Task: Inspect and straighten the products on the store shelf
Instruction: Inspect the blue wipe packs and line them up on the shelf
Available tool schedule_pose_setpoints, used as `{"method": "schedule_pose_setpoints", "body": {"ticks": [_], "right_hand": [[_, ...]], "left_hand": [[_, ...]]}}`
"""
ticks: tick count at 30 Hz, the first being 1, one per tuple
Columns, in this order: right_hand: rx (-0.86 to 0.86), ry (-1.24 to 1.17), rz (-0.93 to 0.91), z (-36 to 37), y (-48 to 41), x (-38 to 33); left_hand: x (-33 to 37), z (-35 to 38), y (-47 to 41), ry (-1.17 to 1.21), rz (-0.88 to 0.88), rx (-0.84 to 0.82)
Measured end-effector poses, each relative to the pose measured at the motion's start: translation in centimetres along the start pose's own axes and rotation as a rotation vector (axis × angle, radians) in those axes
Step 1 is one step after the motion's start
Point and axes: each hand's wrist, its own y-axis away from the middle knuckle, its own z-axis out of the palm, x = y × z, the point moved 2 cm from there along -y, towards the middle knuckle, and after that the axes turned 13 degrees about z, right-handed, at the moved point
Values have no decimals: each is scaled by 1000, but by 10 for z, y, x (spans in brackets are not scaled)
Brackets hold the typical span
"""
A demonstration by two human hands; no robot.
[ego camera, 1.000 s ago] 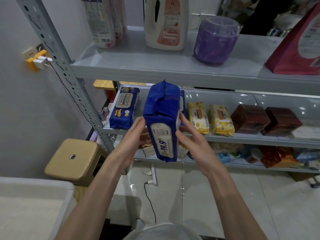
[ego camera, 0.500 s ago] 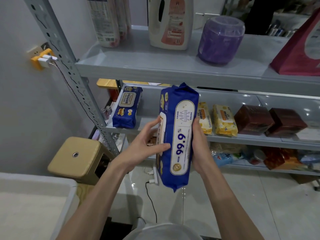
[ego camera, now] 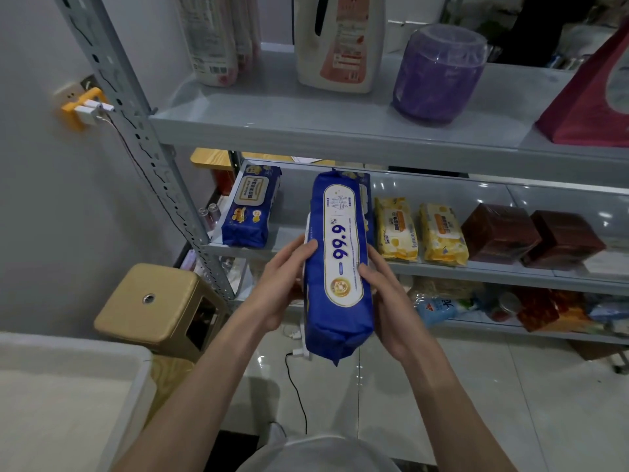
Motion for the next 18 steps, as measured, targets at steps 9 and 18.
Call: {"method": "schedule_pose_setpoints", "body": {"ticks": [9,18], "right_hand": [[51,131,-118,-5,0,-6],[-7,178,-124,-7,-10,-2]], "left_hand": [[10,4,3,29,38,4],[11,0,3,-16,2,-72]]}}
